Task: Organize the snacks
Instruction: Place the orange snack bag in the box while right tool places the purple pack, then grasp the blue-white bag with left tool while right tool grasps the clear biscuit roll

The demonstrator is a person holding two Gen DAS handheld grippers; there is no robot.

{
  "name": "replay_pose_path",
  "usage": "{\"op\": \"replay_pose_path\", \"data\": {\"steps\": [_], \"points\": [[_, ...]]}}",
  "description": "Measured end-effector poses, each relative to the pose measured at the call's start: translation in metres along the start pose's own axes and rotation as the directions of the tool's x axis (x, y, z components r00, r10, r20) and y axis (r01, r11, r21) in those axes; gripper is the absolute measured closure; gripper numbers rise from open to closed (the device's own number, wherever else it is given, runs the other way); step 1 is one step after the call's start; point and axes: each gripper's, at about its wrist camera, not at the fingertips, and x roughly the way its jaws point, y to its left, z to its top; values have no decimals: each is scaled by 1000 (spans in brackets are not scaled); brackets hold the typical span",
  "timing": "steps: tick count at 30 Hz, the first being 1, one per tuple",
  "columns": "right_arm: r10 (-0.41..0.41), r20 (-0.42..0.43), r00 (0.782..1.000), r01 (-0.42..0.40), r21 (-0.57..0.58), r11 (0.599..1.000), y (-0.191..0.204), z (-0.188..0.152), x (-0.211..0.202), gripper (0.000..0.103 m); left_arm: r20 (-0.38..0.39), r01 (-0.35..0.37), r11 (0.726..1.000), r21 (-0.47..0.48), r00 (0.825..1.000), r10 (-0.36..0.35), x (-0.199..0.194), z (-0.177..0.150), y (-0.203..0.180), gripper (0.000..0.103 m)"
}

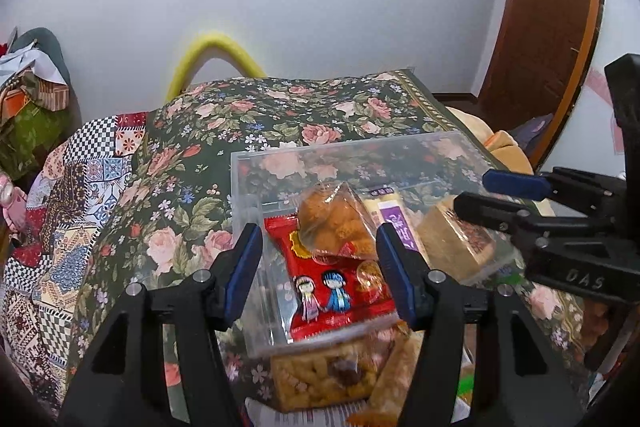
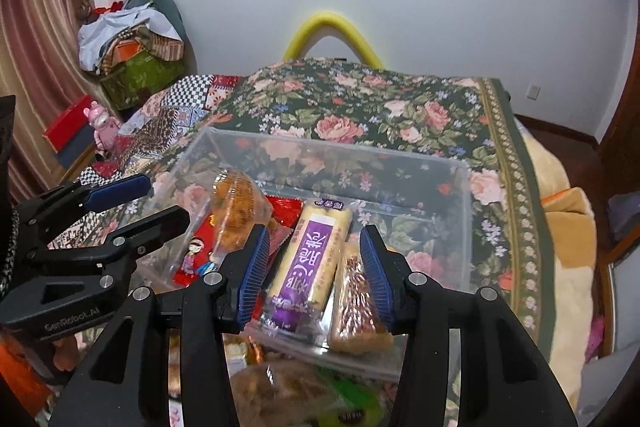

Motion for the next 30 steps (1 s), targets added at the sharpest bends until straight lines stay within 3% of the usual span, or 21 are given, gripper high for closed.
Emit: {"op": "replay_pose_path", "data": {"steps": [14, 22, 30], "points": [[-11, 73, 997, 13, -27, 1000, 15, -32, -68, 55, -11, 9, 1000, 18, 1000, -9, -70, -39, -1, 37], [1, 21, 1000, -1, -4, 1000, 24, -70, -78, 55, -69, 8, 1000, 4, 998, -8, -83, -83, 2, 25], [31, -63, 998, -29, 28, 999, 33, -102, -61, 55, -152, -5, 1000, -22, 988, 2, -66, -116, 11, 25]]}}
